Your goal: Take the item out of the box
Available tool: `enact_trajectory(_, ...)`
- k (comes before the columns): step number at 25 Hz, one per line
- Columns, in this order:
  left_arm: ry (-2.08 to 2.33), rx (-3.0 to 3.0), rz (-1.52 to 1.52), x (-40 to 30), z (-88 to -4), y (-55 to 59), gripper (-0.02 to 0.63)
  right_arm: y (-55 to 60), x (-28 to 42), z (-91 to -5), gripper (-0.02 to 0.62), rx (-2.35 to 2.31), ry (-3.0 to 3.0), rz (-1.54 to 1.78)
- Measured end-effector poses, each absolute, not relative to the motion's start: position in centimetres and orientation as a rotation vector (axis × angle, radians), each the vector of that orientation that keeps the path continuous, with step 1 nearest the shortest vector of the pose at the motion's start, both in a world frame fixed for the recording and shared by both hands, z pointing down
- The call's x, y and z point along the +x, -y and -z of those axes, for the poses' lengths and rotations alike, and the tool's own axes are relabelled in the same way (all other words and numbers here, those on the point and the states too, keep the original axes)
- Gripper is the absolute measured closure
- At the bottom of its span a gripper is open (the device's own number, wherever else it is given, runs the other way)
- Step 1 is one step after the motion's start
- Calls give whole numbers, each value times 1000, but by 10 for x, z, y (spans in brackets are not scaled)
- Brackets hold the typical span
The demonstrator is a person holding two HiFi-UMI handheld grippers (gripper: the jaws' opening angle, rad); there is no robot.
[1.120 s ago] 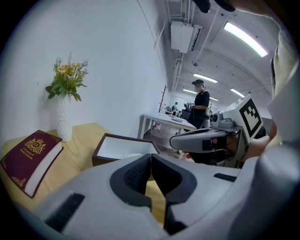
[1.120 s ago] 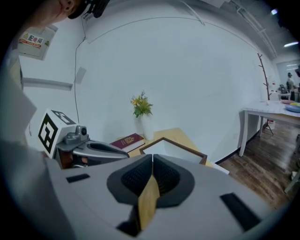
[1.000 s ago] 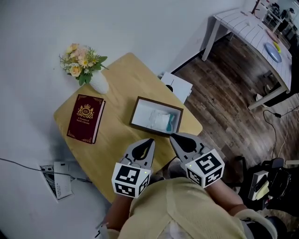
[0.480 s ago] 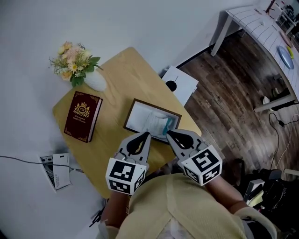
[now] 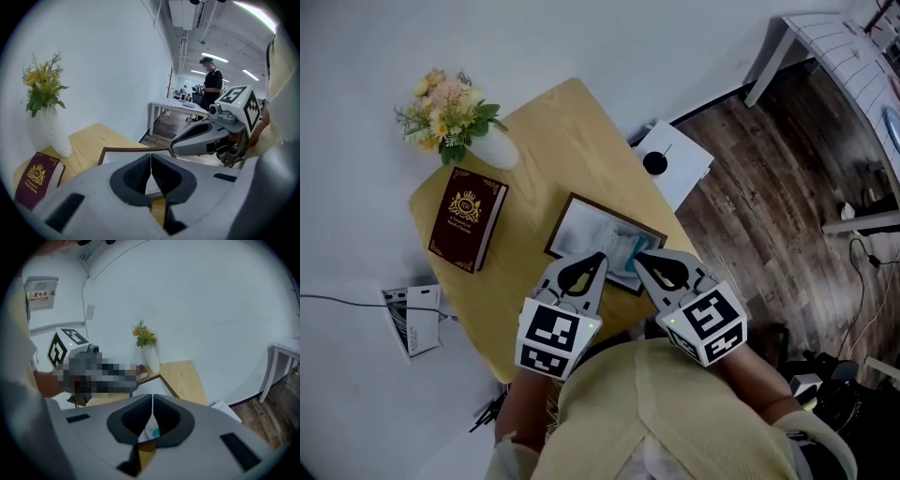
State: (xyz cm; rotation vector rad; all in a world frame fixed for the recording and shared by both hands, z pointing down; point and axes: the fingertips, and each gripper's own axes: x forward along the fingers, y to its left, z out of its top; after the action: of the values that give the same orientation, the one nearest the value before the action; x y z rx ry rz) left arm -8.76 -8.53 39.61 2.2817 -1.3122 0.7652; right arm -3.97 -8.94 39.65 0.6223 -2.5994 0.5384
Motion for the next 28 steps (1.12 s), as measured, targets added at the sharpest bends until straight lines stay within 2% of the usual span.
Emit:
enact_trajectory(15,1256,2182,-1002,-97,-421,102,584,104,-51,-406,565,418,2580,-530)
enact_trajectory(28,816,2254,-1315,-87,-449,101,583,102,-46,-418,565,351,2516,-534)
